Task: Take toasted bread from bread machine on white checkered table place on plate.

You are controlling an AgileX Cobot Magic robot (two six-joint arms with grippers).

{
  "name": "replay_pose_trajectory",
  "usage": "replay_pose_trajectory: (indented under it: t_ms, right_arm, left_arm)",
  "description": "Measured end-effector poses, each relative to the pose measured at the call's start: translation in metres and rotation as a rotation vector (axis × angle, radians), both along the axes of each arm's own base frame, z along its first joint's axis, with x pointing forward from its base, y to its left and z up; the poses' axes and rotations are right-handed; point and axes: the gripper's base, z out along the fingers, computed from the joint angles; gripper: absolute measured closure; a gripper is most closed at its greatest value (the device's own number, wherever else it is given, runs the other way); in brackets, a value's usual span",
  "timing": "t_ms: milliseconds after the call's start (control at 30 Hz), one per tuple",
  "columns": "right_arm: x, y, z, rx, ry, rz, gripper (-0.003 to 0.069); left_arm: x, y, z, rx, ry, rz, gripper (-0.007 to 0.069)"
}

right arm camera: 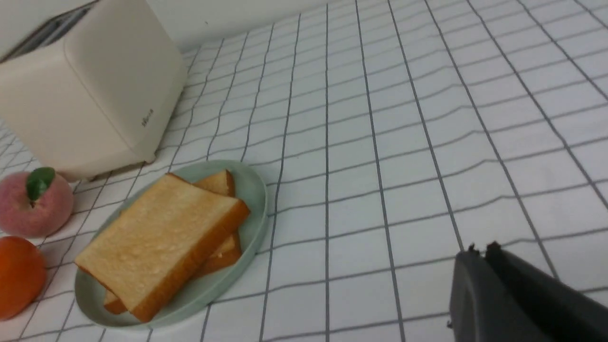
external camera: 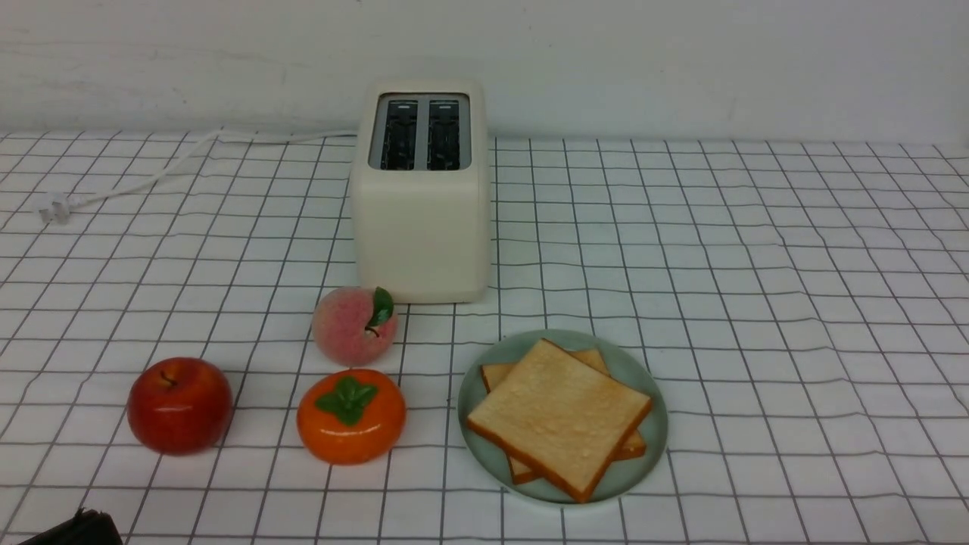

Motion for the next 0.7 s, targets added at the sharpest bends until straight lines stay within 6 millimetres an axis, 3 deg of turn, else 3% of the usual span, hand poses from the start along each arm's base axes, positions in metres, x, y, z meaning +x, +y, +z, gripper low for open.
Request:
replay_pose_trajectory:
  t_ms: [200, 367, 700]
  right_arm:
    - [-0.004, -0.002, -0.013, -0.071, -0.009, 0.003, 0.0637]
    - [-0.013, -0.005, -0.021, -0.303, -0.007, 0.04, 0.0676]
    - [-0.014, -0.006, -0.021, -0.334, 0.005, 0.04, 0.0678]
  left_arm:
    - [0.0, 0.0, 0.0, 0.002, 0.003, 0.001, 0.0638]
    - [0.0, 0.0, -0.001, 0.003, 0.006, 0.001, 0.0638]
    - [0.0, 0.0, -0.001, 0.004, 0.007, 0.001, 0.0638]
